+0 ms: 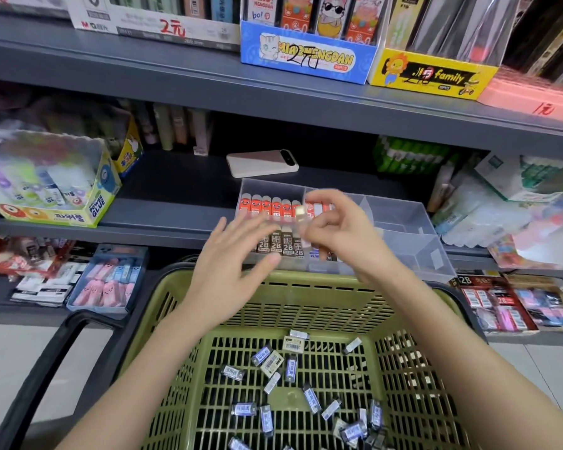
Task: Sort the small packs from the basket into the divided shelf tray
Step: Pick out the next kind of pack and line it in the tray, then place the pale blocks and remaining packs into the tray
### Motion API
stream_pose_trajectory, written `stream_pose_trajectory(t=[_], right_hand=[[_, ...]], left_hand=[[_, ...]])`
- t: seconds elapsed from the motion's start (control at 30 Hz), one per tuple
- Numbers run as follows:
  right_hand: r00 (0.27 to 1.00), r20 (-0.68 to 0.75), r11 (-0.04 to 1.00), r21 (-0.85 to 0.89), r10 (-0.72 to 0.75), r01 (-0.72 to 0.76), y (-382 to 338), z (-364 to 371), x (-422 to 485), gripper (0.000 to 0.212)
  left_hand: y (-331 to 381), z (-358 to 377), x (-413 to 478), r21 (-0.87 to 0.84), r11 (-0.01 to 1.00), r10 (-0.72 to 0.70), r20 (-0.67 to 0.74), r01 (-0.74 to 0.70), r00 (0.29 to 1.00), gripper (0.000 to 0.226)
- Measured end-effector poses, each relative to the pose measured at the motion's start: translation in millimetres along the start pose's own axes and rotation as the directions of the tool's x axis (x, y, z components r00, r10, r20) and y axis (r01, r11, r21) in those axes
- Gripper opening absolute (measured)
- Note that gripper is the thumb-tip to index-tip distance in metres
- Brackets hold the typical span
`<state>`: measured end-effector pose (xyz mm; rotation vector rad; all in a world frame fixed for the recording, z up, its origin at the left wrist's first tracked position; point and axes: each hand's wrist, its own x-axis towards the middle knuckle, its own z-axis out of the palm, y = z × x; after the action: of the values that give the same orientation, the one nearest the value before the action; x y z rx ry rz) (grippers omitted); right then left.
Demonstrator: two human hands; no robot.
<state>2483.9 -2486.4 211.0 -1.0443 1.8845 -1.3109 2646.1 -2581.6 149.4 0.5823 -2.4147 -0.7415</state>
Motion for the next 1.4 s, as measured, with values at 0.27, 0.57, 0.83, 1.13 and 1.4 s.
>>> stream_pose_trajectory(t=[0.27, 0.57, 0.83, 1.13, 1.4], right_hand=[[0.980, -0.194, 0.904, -0.425, -0.049, -0.039, 20.3, 12.1, 35.6, 0.024], [0.990, -0.110, 0.766, -0.642, -0.085, -0.005, 24.6, 15.7, 29.7, 0.030], [0.950, 0.126, 0.382, -0.894, -0.287, 0.234, 32.6, 7.4, 25.4, 0.043], [0.885, 0.010, 0.719, -0.579, -0.465, 0.385, 45.1, -7.5, -45.6, 0.015], [0.635, 0.400, 0.529, -0.849, 0.661, -0.015, 148.7, -20.0, -125.3, 0.034]], left_hand=[[-10.0, 19.9, 7.6, 0.403, 0.888, 0.178, 0.145, -0.222, 0.973, 0.045], [-14.8, 14.5, 3.8, 0.293, 0.942, 0.153, 0.056, -0.163, 0.987, 0.038], [-15.5, 17.2, 4.6, 0.265, 0.953, 0.141, 0.047, -0.148, 0.989, 0.033], [-6.4, 14.2, -11.9, 0.272, 0.946, 0.190, -0.019, -0.178, 0.982, 0.034], [20.2, 33.4, -61.1, 0.179, 0.951, 0.264, -0.038, -0.253, 0.964, 0.022]])
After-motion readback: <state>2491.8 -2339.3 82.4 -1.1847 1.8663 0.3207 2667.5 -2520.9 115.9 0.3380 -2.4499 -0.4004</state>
